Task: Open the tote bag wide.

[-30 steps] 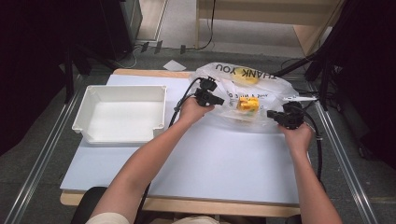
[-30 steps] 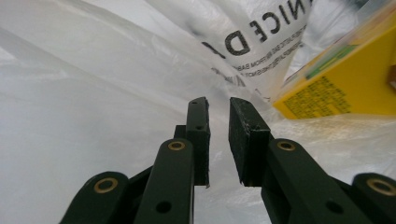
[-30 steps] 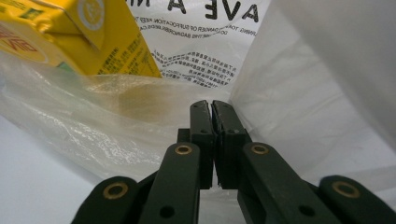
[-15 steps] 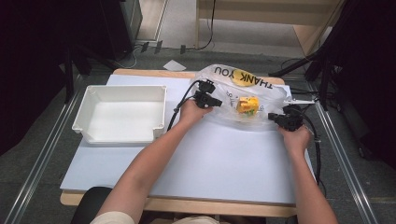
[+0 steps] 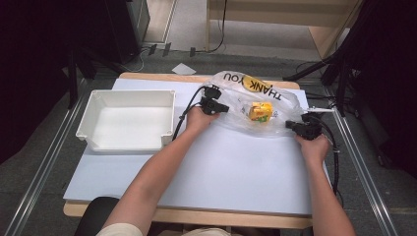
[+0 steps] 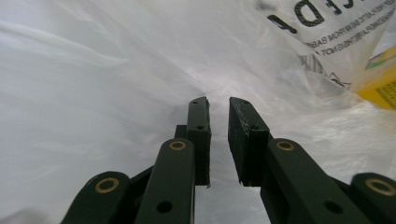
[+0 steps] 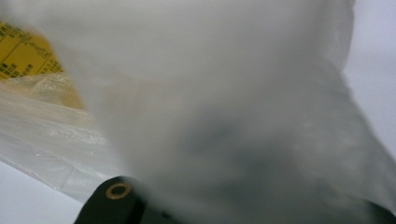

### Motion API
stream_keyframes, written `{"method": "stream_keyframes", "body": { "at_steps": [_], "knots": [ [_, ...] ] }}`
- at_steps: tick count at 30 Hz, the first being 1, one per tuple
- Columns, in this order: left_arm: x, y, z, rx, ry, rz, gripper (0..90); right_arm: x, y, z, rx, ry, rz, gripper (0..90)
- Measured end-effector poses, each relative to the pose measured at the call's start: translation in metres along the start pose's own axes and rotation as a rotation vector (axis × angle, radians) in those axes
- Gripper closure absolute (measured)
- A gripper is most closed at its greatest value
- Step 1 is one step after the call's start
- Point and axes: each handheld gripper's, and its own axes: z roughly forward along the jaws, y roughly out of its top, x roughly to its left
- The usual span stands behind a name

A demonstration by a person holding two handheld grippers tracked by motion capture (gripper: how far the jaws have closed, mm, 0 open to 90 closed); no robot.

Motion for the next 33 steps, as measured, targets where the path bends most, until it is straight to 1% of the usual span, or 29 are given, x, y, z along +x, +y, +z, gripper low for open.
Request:
{"method": "stream_keyframes", "body": {
  "at_steps": [1,2,3,4,5,7,9,10,12,13,14,15,17,18,19,20,21,22,23,25,26,27,28,29,30,31,32,33],
  "knots": [
    [0.001,-0.001,0.0,-0.001,0.004,-0.015,79.5,-0.001,0.0,-0.001,0.001,0.001,0.005,90.0],
    [0.004,-0.001,-0.001,0.002,0.007,-0.002,80.1,-0.002,-0.001,-0.001,-0.001,0.001,0.006,90.0],
    [0.006,0.0,-0.002,-0.001,0.015,-0.004,80.2,-0.003,0.0,-0.002,0.001,0.001,0.011,90.0],
    [0.006,0.0,-0.002,-0.001,0.021,-0.016,80.3,-0.004,0.0,-0.002,0.003,0.0,0.013,90.0],
    [0.006,0.0,-0.002,0.004,0.026,-0.022,80.3,-0.005,0.0,-0.002,0.002,-0.001,0.011,90.0],
    [0.005,0.001,-0.002,0.008,0.029,-0.029,80.2,-0.006,0.0,-0.003,0.007,0.001,0.023,90.0],
    [0.007,0.002,-0.001,0.01,0.023,-0.025,80.3,-0.006,0.0,-0.003,0.008,-0.002,0.02,90.0],
    [0.008,0.002,-0.002,0.005,0.016,-0.037,80.2,-0.008,0.0,-0.004,0.009,0.0,0.022,90.0],
    [0.005,0.002,-0.003,-0.007,0.007,-0.04,80.4,-0.009,0.0,-0.005,0.009,-0.003,0.026,90.0],
    [0.005,0.003,-0.004,-0.01,0.0,-0.002,80.3,-0.009,0.0,-0.005,0.012,-0.005,0.035,90.0],
    [0.005,0.003,-0.004,-0.01,0.0,-0.002,80.2,-0.009,0.0,-0.005,0.012,-0.005,0.035,90.0],
    [0.003,0.004,-0.007,-0.029,-0.022,0.001,80.2,-0.004,0.001,-0.006,0.017,-0.012,0.007,88.8],
    [0.001,0.005,-0.009,-0.037,-0.027,-0.004,80.4,-0.002,0.002,-0.007,0.014,-0.007,0.0,89.6],
    [-0.001,0.008,-0.013,-0.043,-0.032,0.023,81.0,0.001,0.004,-0.009,0.005,0.004,-0.004,90.0],
    [-0.011,0.007,-0.014,-0.044,-0.033,-0.091,81.8,0.003,0.005,-0.01,0.009,0.005,-0.003,90.0],
    [-0.011,0.007,-0.014,-0.044,-0.033,-0.091,82.3,0.003,0.005,-0.01,0.009,0.005,-0.003,90.0],
    [-0.006,0.01,-0.017,-0.046,-0.036,0.024,82.3,0.004,0.007,-0.011,0.011,0.008,-0.001,90.0],
    [-0.015,0.009,-0.02,-0.044,-0.044,-0.082,82.9,0.006,0.008,-0.012,0.012,0.015,-0.009,90.0],
    [-0.018,0.01,-0.025,-0.043,-0.056,-0.079,84.1,0.009,0.009,-0.016,0.011,0.019,-0.02,90.0],
    [-0.02,0.011,-0.028,-0.049,-0.06,-0.079,84.9,0.01,0.01,-0.018,0.008,0.024,-0.025,90.0],
    [-0.023,0.013,-0.032,-0.052,-0.084,-0.088,84.9,0.012,0.01,-0.02,0.005,0.025,-0.027,90.0],
    [-0.025,0.015,-0.038,-0.056,-0.094,-0.091,85.9,0.016,0.013,-0.028,-0.005,0.037,-0.04,90.0],
    [-0.026,0.016,-0.041,-0.055,-0.102,-0.091,86.1,0.018,0.014,-0.032,-0.012,0.041,-0.046,90.0],
    [-0.026,0.016,-0.041,-0.055,-0.102,-0.091,86.3,0.018,0.014,-0.032,-0.012,0.041,-0.046,90.0],
    [-0.029,0.017,-0.045,-0.058,-0.107,-0.083,86.3,0.019,0.015,-0.035,-0.013,0.048,-0.052,90.0],
    [-0.033,0.019,-0.05,-0.058,-0.116,-0.073,86.3,0.025,0.017,-0.044,-0.023,0.057,-0.069,90.0],
    [-0.036,0.02,-0.054,-0.056,-0.114,-0.069,86.3,0.027,0.018,-0.047,-0.025,0.066,-0.07,90.0],
    [-0.037,0.021,-0.056,-0.058,-0.119,-0.064,86.3,0.03,0.02,-0.052,-0.029,0.067,-0.088,90.0]
  ]
}}
